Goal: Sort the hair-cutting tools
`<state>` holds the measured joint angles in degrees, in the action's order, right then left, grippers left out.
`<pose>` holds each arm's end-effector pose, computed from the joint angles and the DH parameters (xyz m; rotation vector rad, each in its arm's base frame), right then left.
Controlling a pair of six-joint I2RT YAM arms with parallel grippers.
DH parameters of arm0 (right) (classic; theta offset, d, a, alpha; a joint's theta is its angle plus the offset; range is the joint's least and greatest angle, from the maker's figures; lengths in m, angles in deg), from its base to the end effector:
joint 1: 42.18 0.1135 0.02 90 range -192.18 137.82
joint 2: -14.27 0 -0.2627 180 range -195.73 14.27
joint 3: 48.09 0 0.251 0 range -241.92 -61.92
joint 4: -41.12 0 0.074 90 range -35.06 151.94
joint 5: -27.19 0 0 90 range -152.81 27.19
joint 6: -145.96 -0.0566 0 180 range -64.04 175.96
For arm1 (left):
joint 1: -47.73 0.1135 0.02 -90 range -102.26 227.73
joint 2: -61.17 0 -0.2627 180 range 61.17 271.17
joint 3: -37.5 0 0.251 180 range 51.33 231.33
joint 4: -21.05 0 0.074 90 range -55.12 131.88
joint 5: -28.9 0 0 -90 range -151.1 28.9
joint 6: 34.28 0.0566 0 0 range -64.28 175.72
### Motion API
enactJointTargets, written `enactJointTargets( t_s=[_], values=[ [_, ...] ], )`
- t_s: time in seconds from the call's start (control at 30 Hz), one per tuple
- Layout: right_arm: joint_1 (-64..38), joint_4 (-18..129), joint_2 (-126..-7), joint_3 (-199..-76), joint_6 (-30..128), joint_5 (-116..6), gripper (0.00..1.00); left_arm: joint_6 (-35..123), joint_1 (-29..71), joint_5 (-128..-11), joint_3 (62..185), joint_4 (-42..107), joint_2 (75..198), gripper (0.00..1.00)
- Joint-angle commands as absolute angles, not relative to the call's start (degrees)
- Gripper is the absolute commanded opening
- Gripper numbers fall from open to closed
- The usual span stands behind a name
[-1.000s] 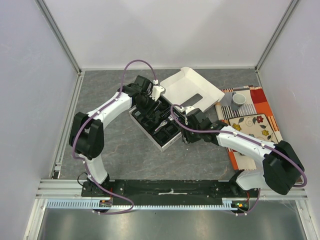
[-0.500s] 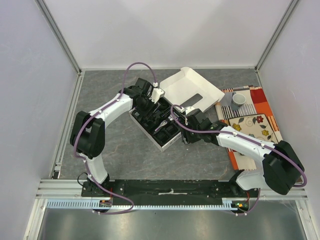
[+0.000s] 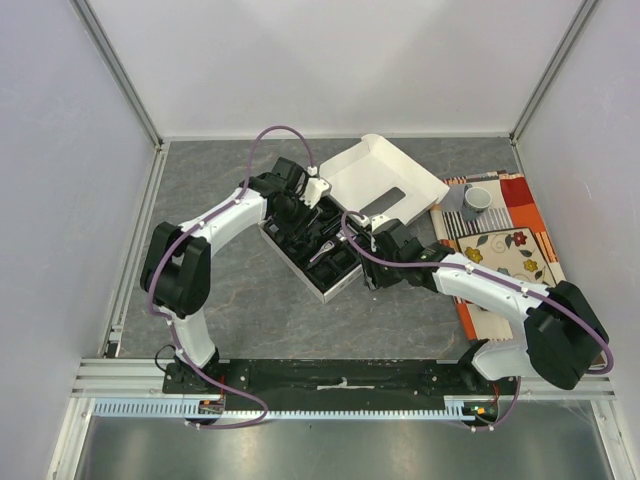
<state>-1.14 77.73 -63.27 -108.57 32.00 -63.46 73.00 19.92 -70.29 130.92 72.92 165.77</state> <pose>0.2121 0.1838 0.1912 -0.3763 2.5383 0.4401 0.3419 -0.1906 0.2033 1.0732 2.4509 -0.2729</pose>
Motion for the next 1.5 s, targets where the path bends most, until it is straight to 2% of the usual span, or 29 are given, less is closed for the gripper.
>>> enactJointTargets(
  t_s=[0.0,0.33,0.57,1.13,1.4,1.47],
  values=[
    [-1.04,75.95,-62.64,-108.06,31.97,-63.25,0.55,74.53,19.26,-70.95,130.34,72.23,164.8,0.51],
    [-1.04,75.69,-61.76,-107.1,31.8,-63.08,0.55,74.18,18.91,-69.98,129.81,72.32,164.8,0.51],
    [-1.05,75.33,-61.85,-106.57,31.71,-62.99,0.56,73.91,18.91,-69.54,129.11,72.23,163.83,0.6],
    [-1.05,75.33,-61.58,-106.39,31.62,-62.9,0.57,73.39,18.91,-69.1,129.37,72.23,163.48,0.64],
    [-1.04,75.25,-61.41,-106.3,31.62,-62.99,0.57,72.86,18.91,-68.49,129.37,71.36,161.11,0.61],
    [-1.04,75.25,-61.58,-106.3,31.62,-63.08,0.57,72.51,18.82,-68.31,129.29,70.83,160.23,0.53]
  ],
)
